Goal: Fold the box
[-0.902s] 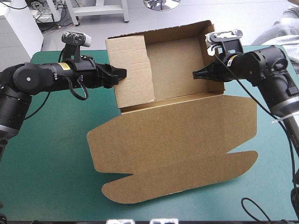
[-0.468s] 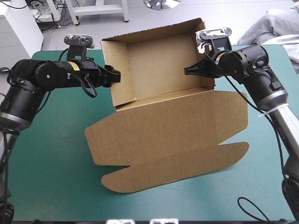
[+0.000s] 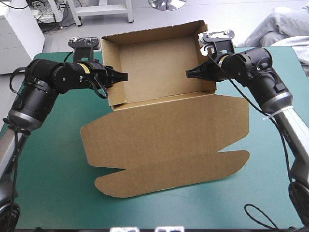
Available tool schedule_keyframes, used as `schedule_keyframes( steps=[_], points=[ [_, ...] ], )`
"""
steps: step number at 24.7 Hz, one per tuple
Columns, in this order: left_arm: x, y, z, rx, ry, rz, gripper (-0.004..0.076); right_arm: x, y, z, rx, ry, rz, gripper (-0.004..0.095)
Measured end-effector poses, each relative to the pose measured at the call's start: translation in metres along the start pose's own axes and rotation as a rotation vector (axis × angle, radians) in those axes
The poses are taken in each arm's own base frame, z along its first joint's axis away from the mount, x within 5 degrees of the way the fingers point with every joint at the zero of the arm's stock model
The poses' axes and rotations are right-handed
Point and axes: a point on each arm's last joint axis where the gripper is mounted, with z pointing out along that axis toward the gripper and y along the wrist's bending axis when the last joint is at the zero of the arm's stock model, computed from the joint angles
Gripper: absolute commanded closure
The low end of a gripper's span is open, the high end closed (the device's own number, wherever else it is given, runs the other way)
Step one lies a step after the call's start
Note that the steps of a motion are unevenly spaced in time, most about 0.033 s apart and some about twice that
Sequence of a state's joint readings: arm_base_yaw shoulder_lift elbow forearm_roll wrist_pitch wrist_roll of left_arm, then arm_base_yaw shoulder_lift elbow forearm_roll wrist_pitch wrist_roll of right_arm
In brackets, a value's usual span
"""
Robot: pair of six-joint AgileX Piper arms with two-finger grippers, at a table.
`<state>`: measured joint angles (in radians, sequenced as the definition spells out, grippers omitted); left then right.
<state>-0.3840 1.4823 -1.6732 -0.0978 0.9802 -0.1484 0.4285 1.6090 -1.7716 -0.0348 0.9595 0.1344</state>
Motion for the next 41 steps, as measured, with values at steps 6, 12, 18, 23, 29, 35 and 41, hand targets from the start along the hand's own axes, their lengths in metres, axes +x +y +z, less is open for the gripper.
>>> schedule_keyframes(
  steps=[6, 12, 18, 23, 29, 35, 41],
  points=[
    [0.001, 0.002, 0.016, 0.014, 0.04, 0.038, 0.0734, 0.006, -0.001, -0.002, 0.012, 0.073, -0.01, 0.0921],
    [0.024, 0.007, 0.081, 0.027, 0.303, 0.055, 0.0734, 0.029, -0.005, 0.035, 0.058, 0.331, -0.036, 0.0921],
    [0.053, 0.023, 0.142, -0.038, 0.549, 0.086, 0.0734, 0.06, 0.0, 0.115, 0.008, 0.561, -0.022, 0.0921],
    [0.062, 0.029, 0.157, -0.064, 0.61, 0.096, 0.0734, 0.069, 0.0, 0.133, -0.007, 0.608, -0.001, 0.0921],
    [0.062, 0.028, 0.159, -0.058, 0.6, 0.092, 0.0734, 0.07, -0.008, 0.136, -0.015, 0.616, 0.03, 0.0921],
    [0.062, 0.028, 0.161, -0.054, 0.594, 0.088, 0.0733, 0.071, -0.009, 0.138, -0.013, 0.621, 0.026, 0.0921],
    [0.063, 0.029, 0.162, -0.058, 0.612, 0.089, 0.0621, 0.074, -0.009, 0.145, -0.018, 0.636, 0.029, 0.088]
  ],
)
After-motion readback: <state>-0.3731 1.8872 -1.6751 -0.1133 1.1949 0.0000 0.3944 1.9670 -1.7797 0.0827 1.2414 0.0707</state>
